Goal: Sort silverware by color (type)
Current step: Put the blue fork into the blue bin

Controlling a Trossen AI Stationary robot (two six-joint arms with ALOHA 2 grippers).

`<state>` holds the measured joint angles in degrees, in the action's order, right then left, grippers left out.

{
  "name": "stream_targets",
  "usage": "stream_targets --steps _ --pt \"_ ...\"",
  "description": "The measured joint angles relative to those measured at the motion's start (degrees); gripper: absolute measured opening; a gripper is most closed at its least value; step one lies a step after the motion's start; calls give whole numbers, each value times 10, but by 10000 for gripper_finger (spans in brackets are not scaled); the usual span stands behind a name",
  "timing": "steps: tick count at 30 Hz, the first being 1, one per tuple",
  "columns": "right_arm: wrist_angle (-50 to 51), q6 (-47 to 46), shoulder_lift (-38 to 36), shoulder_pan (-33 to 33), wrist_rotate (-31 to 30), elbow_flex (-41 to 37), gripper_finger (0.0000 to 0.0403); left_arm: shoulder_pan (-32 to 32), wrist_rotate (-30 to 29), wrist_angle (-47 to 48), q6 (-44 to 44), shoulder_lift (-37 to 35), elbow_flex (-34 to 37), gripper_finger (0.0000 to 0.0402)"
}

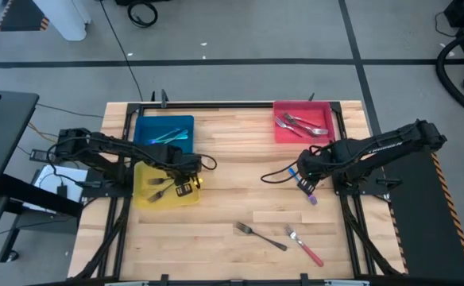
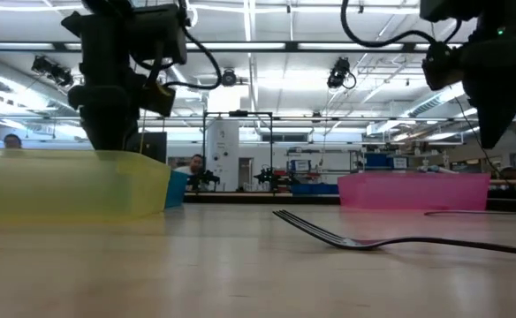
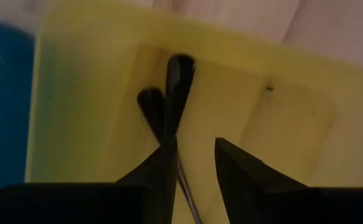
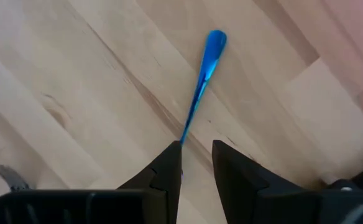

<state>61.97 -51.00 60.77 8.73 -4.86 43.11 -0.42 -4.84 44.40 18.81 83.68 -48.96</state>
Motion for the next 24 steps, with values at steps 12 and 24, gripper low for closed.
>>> stream_targets --steps 12,24 --pt "-79 -63 0 0 0 -84 139 21 0 -18 -59 0 -80 107" --pt "-110 -106 9 0 -14 -113 151 -9 -2 -75 -162 1 -108 107"
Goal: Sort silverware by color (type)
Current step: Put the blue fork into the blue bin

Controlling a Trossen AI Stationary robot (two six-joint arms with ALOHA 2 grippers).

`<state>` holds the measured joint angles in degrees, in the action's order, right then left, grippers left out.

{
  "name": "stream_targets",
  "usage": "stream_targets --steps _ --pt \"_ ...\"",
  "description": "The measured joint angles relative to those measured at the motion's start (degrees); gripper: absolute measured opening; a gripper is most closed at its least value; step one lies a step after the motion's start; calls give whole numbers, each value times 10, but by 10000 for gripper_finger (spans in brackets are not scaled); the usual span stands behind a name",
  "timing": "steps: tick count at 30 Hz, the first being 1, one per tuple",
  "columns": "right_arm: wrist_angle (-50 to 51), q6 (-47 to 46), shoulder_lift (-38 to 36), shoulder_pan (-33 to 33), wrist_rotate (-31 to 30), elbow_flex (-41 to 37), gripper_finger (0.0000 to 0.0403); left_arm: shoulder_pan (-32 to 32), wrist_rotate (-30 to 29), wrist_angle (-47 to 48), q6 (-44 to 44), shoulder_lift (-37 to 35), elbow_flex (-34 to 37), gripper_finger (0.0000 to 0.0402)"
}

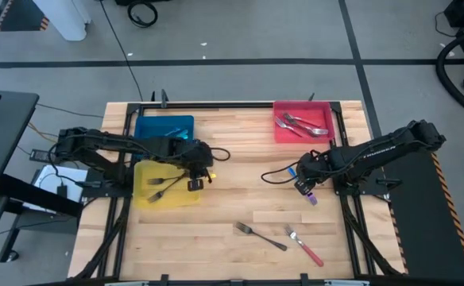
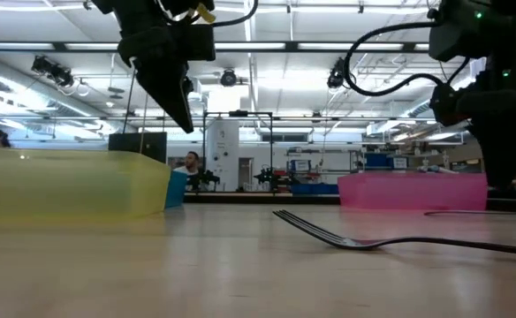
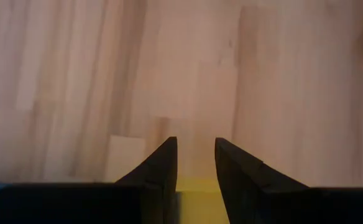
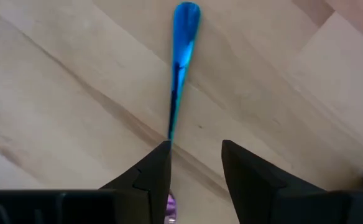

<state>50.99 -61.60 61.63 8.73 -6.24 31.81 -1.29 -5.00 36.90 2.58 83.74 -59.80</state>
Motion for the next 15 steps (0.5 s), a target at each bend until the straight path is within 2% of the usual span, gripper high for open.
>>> stream_targets --steps 4,7,10,15 --pt "-3 1 40 0 4 0 151 -23 0 -10 -27 0 -3 107" --pt "-13 6 79 0 31 0 151 -40 0 -9 -33 0 -3 107" --pt "-60 22 109 0 56 0 150 -57 0 -9 -34 0 -3 107" --pt "-115 32 138 -2 59 0 149 -84 0 -10 -60 0 -3 107"
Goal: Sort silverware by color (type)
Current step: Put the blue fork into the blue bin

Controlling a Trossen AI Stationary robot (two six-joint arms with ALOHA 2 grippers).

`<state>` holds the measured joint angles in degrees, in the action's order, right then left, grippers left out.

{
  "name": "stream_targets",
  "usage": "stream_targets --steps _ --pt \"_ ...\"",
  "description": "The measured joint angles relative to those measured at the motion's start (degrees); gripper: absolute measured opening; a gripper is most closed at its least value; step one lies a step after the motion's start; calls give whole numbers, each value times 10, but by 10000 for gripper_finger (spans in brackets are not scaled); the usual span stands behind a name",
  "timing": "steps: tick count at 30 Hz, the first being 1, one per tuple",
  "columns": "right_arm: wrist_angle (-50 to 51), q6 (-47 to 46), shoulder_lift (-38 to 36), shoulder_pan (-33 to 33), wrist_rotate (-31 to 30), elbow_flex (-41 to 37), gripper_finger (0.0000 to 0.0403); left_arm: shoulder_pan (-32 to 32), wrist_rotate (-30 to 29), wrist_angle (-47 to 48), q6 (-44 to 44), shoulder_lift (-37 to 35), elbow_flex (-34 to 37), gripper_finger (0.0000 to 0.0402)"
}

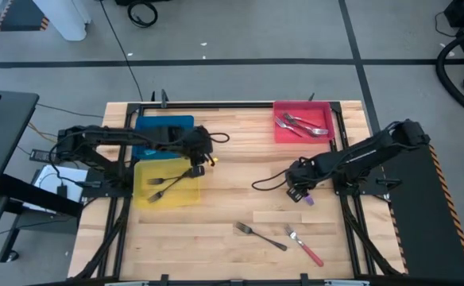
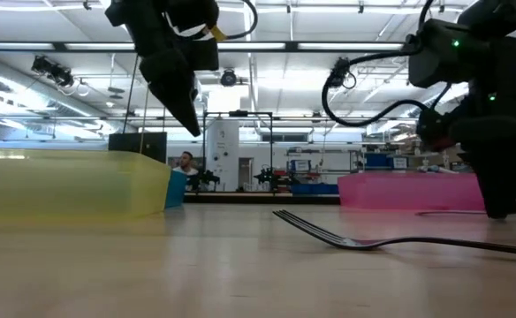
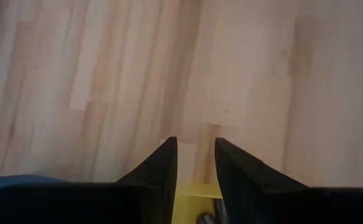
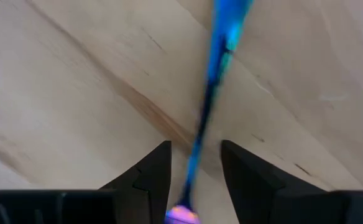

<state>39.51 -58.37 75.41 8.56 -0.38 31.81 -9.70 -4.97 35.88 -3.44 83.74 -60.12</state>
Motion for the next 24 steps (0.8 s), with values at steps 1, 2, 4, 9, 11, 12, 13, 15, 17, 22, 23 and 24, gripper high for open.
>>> stream_targets --steps 1,2,4,9,11,12,13,15,17,22,23,24 --pt "4 0 7 -1 0 1 149 -5 0 -1 -3 0 0 107" --pt "6 0 13 -2 -1 3 149 -9 0 -2 -3 0 0 107" --pt "12 0 29 -5 0 4 149 -18 0 -5 -3 0 0 107" --pt "12 14 44 -13 1 7 147 -34 0 -5 -3 0 0 107" --pt "12 16 44 -17 1 7 140 -38 0 -5 -3 0 0 107" --pt "12 16 42 -19 1 6 134 -38 0 -5 -3 0 0 107" --pt "12 17 40 -21 0 5 127 -38 0 -5 -4 0 0 107" --pt "14 19 37 -27 0 3 108 -38 0 -5 -16 0 0 107" --pt "15 20 34 -34 1 2 82 -38 1 -5 -28 0 0 107" --pt "17 31 27 -47 4 0 14 -38 1 -6 -48 0 0 107" --pt "17 31 24 -50 6 -1 12 -38 1 -6 -47 0 0 107" --pt "16 31 22 -53 9 -1 15 -38 1 -6 -48 0 0 107"
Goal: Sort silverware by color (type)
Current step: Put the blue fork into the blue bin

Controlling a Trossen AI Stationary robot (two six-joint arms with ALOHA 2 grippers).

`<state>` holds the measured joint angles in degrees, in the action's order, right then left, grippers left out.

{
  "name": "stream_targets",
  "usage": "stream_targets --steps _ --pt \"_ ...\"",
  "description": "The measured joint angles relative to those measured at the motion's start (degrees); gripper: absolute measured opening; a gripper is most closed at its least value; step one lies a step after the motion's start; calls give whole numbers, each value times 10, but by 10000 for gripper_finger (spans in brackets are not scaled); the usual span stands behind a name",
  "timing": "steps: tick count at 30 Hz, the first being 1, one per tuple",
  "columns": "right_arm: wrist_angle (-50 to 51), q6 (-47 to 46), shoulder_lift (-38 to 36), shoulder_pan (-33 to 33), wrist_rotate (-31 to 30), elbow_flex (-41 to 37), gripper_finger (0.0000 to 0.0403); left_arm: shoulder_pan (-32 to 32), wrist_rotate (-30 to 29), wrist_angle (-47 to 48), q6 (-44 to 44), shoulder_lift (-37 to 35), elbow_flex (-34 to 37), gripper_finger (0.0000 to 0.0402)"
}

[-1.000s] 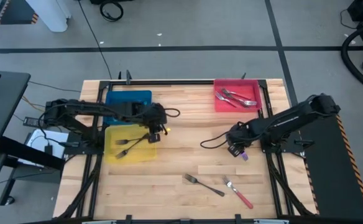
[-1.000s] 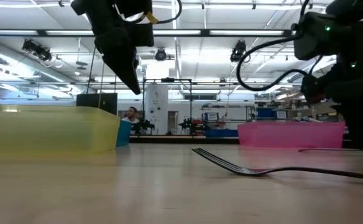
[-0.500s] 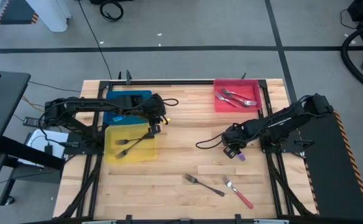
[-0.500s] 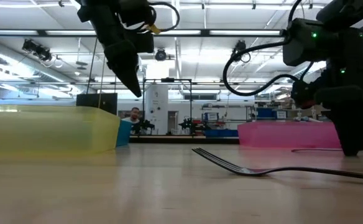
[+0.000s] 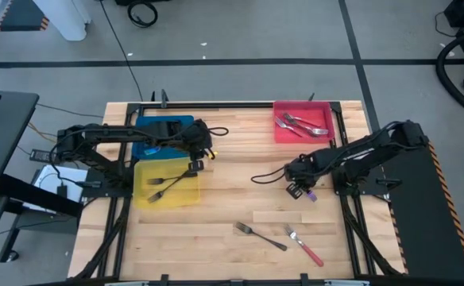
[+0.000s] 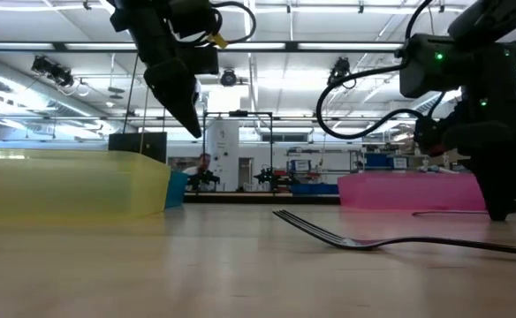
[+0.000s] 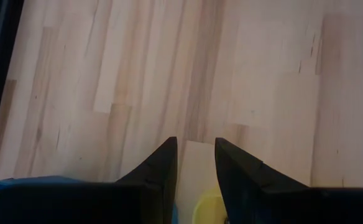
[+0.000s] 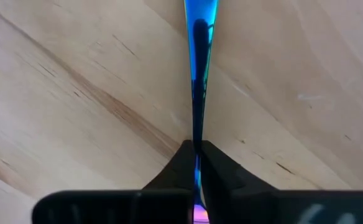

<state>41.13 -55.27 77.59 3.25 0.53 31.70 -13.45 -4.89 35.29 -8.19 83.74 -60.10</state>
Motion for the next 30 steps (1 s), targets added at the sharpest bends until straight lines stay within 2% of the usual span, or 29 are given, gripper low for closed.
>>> stream_targets --steps 5,10,15,22,30 --pt "-7 30 -17 -16 11 -2 11 0 0 -26 -18 0 0 107" --pt "-43 73 -42 -36 -20 -2 10 0 0 -70 -15 0 0 107" --pt "-108 146 -70 -52 -29 -1 10 0 0 -92 -15 0 0 107" --pt "-193 241 -126 -65 -45 -1 10 2 0 -170 3 0 0 107" --pt "-273 334 -189 -76 -137 0 10 1 0 -252 0 0 0 108"
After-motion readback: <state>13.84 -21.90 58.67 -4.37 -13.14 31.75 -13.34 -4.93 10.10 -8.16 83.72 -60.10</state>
